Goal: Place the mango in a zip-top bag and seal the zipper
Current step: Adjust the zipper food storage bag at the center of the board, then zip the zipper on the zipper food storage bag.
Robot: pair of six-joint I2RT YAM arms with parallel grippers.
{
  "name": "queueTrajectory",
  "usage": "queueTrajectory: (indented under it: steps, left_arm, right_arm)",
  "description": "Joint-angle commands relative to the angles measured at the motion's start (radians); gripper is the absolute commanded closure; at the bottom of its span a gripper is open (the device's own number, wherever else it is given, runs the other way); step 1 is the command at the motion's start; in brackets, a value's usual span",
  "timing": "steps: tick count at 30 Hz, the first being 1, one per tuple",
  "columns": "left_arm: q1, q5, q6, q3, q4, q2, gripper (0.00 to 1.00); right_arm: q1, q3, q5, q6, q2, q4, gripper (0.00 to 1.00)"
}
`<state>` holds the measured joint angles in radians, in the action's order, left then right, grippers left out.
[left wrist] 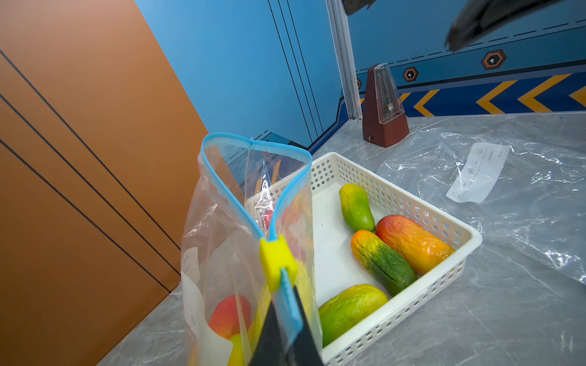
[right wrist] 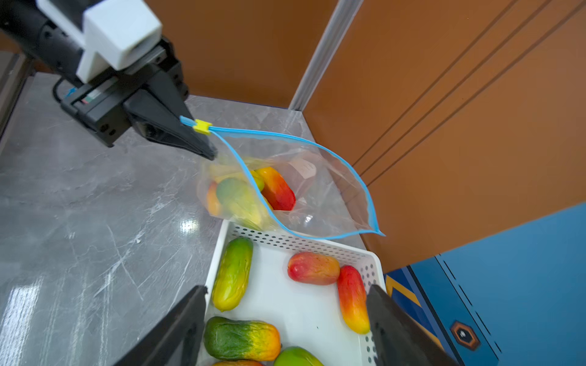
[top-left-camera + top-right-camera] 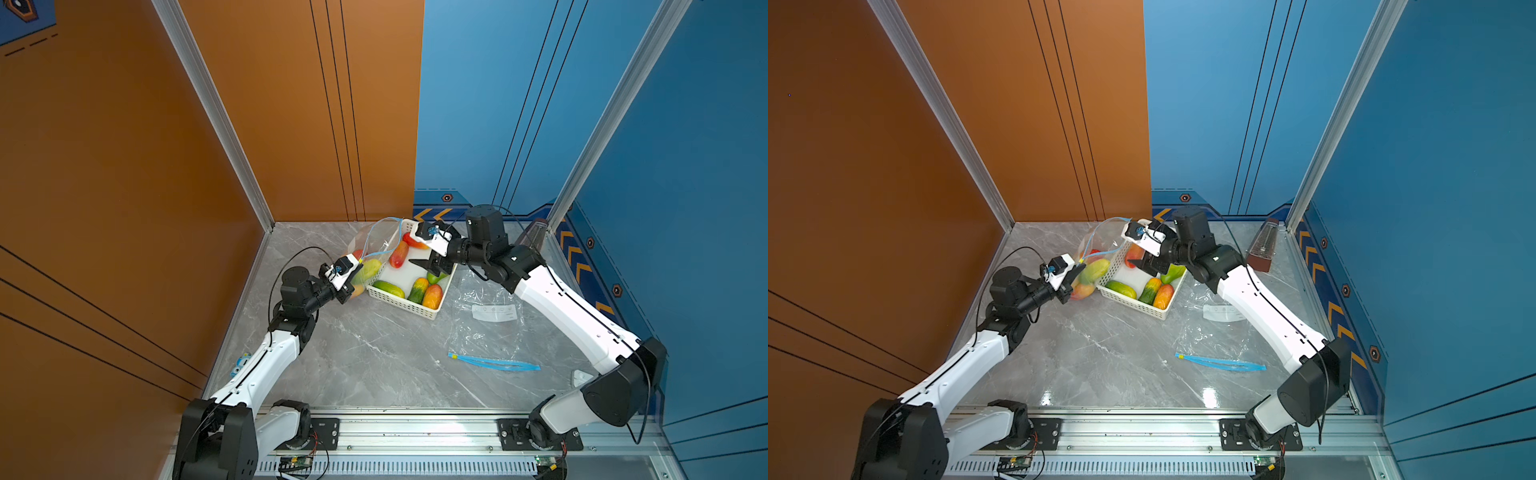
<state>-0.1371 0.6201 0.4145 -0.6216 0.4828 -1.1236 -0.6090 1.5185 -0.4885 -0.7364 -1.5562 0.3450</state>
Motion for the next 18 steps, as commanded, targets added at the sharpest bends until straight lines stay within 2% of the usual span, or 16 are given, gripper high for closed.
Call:
queueTrajectory:
  steps: [1, 5, 10, 15, 18]
  left_arm:
    - [0.002, 0.097, -0.022, 0.024, 0.02, 0.023, 1.0]
    - [0.002, 0.167, -0.025, 0.04, 0.02, 0.018, 1.0]
    - [0.006, 0.205, -0.029, 0.046, 0.02, 0.007, 1.0]
    - [0.014, 0.195, -0.028, 0.051, 0.02, 0.013, 1.0]
    - [0.022, 0.203, -0.029, 0.052, 0.02, 0.019, 1.0]
  right_arm:
    - [-0.028, 0.011, -0.165, -0.254, -0.115, -0.066, 0.2]
    - [-0.063, 0.024, -0.206, -0.311, -0.176, -0.156, 0.26]
    - [-0.086, 0.058, -0.22, -0.365, -0.219, -0.156, 0.32]
    - [-0.106, -0.003, -0.256, -0.373, -0.163, -0.174, 0.48]
    - [-0.102, -0.054, -0.301, -0.344, -0.123, -0.252, 0.49]
